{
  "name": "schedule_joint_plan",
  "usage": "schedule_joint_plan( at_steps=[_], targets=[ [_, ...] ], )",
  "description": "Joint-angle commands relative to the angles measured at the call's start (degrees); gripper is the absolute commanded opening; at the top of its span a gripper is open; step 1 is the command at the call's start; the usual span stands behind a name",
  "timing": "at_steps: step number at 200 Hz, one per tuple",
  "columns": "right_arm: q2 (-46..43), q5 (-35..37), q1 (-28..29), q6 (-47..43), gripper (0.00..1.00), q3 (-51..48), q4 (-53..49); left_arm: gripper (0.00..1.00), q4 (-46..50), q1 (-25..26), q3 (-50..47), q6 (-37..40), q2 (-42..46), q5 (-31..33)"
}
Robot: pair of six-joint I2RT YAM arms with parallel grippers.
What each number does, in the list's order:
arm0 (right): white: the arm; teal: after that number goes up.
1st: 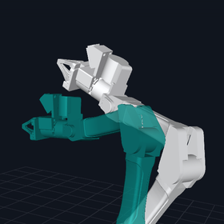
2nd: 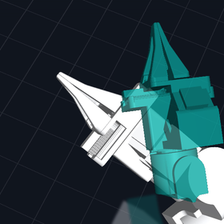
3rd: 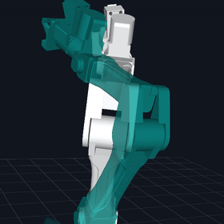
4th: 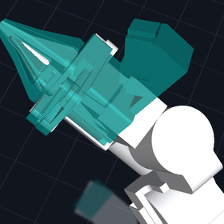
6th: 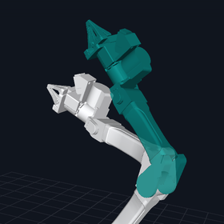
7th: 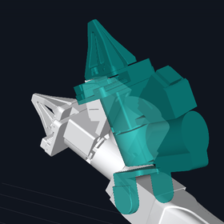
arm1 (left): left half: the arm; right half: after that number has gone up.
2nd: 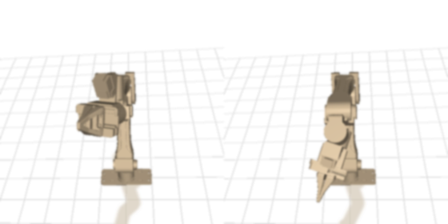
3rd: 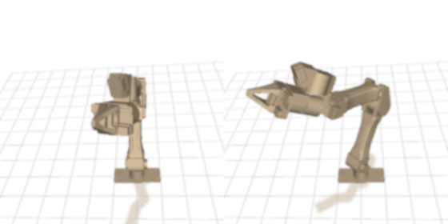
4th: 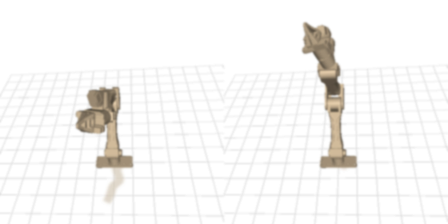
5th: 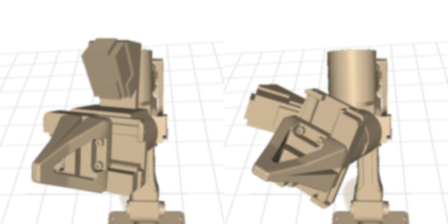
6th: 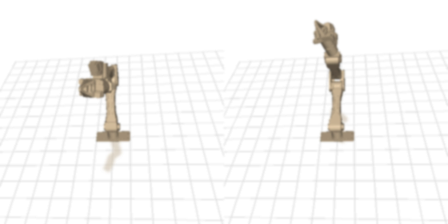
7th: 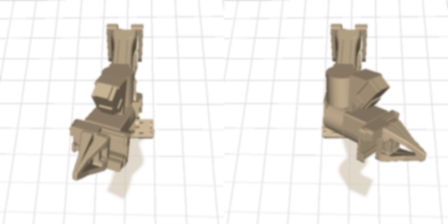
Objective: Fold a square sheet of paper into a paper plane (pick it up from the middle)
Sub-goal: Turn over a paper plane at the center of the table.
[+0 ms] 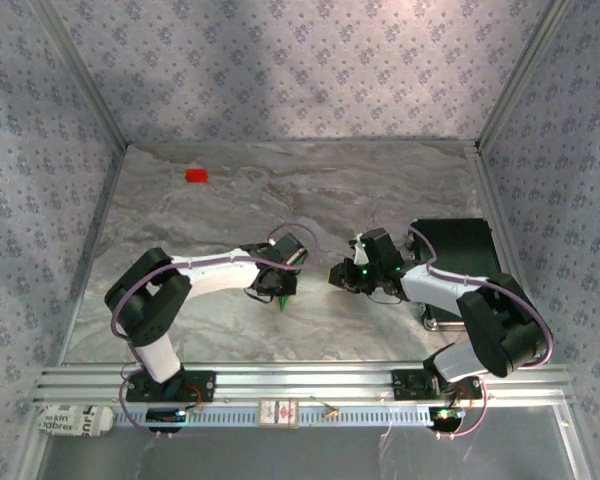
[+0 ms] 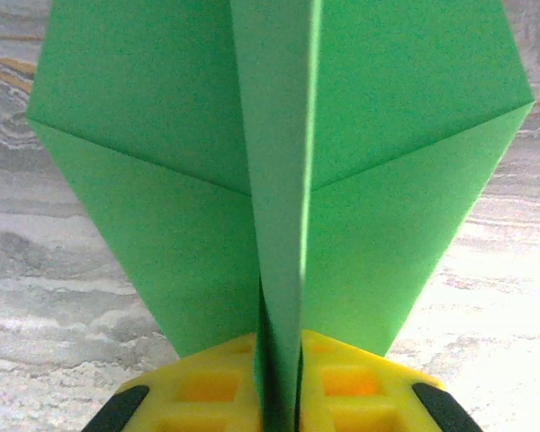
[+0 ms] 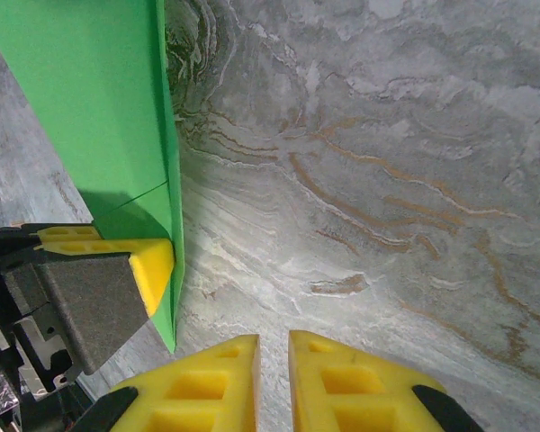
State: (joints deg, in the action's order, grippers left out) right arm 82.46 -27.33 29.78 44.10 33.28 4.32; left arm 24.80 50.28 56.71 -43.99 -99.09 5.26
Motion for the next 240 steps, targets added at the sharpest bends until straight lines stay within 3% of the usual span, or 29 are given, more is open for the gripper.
schedule_joint_plan(
  at_steps=[1, 115, 240],
  targets=[
    [-0.5, 1.2, 0.3, -0.5, 0.17, 0.5, -1.4, 0.15, 5.0, 0.9, 1.7, 0.8, -2.3, 2.3],
    [-5.6, 3.4, -1.8, -1.2, 0.18, -1.4, -3.9, 0.31, 12.3, 3.2, 6.9, -5.1, -8.0, 7.7],
    [-7.5, 2.3, -4.0, -2.3, 0.19, -2.1, -4.5, 0.35, 13.7, 3.9, 10.9, -11.3, -7.2, 8.3]
  ],
)
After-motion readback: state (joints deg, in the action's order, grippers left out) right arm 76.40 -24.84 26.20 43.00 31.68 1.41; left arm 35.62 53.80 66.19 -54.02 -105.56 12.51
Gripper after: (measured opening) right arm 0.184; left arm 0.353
